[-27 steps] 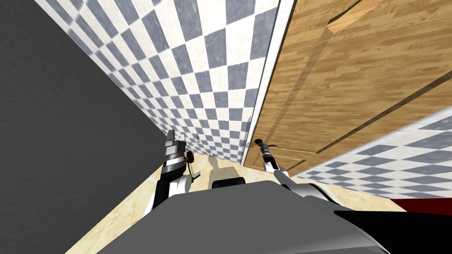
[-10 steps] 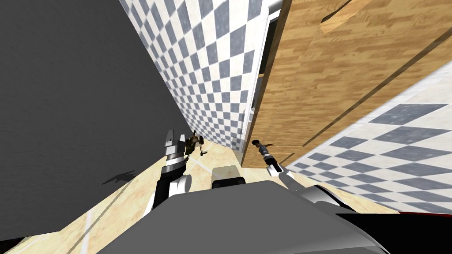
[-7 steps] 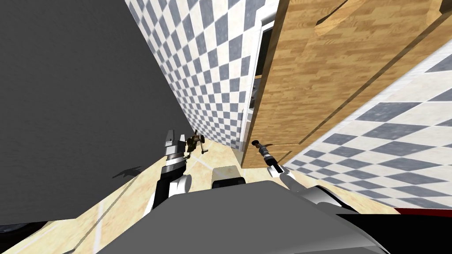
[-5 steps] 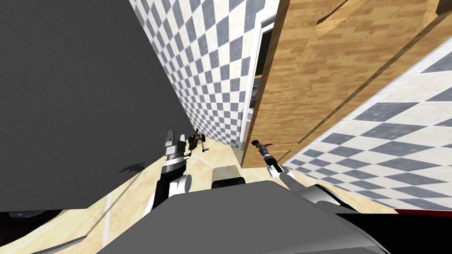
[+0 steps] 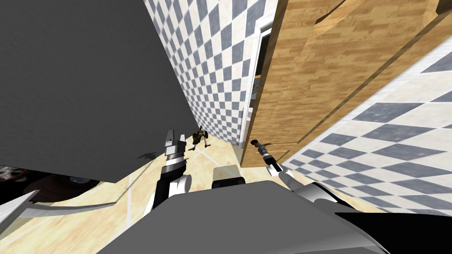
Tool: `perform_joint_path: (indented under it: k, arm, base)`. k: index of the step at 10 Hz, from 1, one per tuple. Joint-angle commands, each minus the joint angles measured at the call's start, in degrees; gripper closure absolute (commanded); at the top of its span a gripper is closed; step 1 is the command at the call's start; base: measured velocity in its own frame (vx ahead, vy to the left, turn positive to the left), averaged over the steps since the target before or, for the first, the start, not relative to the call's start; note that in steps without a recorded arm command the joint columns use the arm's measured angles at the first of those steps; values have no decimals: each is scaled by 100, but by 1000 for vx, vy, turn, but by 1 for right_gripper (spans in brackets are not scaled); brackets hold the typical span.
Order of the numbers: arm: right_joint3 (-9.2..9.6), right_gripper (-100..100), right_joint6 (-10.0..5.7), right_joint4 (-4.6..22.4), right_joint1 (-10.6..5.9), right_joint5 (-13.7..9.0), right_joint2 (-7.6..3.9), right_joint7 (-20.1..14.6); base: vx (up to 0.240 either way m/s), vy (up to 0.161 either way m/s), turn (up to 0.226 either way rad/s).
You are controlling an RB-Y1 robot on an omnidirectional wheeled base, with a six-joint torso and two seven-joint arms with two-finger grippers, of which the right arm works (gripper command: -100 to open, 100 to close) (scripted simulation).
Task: Pull the door open
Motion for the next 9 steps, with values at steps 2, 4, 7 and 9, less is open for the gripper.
perform_joint_path:
  k: [2, 4, 7, 9]
  arm:
    - [94, 100, -38, 76, -81, 18, 3, -16]
    - [143, 100, -53, 121, -130, 23, 0, -35]
    - [297, 100, -240, 133, -17, 59, -91, -194]
    - [325, 100, -286, 125, 14, 65, -127, -230]
  base:
    - [-223, -97, 136]
    - [-208, -100, 126]
    - [-128, -54, 94]
    - [-181, -42, 68]
